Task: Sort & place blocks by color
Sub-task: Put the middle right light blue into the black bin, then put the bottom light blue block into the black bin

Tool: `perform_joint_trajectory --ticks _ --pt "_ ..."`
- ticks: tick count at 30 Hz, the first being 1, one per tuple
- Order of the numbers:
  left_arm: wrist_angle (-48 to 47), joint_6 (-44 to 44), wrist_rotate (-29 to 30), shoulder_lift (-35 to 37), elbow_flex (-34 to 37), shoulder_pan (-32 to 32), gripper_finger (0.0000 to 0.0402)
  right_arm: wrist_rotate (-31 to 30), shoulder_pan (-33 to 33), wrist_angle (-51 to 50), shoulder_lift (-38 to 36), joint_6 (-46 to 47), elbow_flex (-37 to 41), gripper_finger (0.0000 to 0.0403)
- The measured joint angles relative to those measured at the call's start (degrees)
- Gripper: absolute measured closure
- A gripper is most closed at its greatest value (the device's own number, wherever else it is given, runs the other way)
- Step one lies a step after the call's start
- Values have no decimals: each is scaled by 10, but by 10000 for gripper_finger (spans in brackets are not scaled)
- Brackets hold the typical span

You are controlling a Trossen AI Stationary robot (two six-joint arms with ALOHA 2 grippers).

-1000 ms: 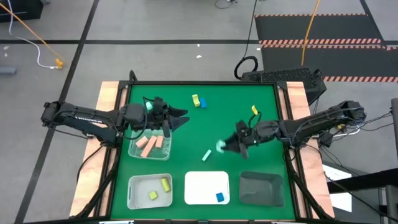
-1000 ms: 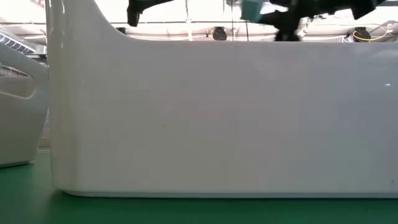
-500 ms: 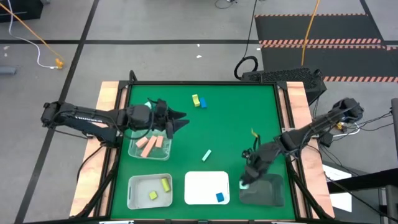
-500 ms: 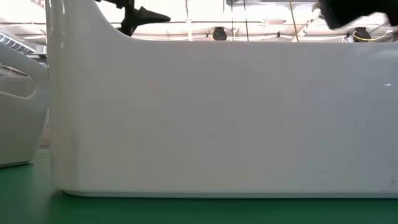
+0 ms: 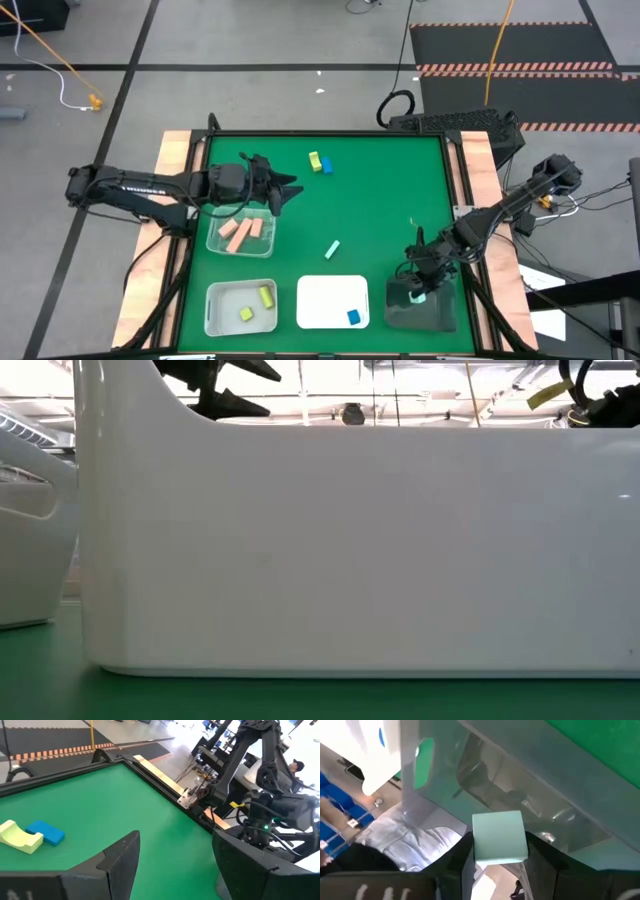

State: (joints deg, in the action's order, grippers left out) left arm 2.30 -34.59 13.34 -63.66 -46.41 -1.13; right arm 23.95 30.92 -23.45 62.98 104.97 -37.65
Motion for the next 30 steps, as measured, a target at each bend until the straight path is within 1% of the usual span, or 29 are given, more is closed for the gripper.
perform_joint_trajectory --ticks 2,7,9,12,16,19,20,22,24,28,29,30 --pt "0 0 0 0 0 -4 156 -1 0 0 0 -12 0 266" --pt "0 -1 0 0 0 -11 154 3 0 1 0 -34 0 171" --pt "0 -2 0 0 0 -12 155 21 -1 14 0 -37 0 144" --pt "0 -2 0 0 0 -12 155 48 -3 56 -9 -37 0 124" --pt "0 -2 0 0 0 -12 154 32 -5 149 -37 -54 0 124" --pt "0 -2 0 0 0 -12 155 -19 -13 224 -56 -123 0 133" --pt "0 -2 0 0 0 -12 156 -40 -18 243 -62 -164 0 136" --pt "0 -2 0 0 0 -12 155 -94 -29 257 -71 -284 0 142" --pt "0 -2 0 0 0 -12 154 -162 -42 251 -75 -410 0 148" --pt "0 -2 0 0 0 -12 155 -331 -72 250 -70 -623 0 156" --pt "0 -1 0 0 0 -12 156 -367 -82 251 -66 -674 0 158" --pt "0 -1 0 0 0 -12 156 -390 -93 248 -59 -728 0 159"
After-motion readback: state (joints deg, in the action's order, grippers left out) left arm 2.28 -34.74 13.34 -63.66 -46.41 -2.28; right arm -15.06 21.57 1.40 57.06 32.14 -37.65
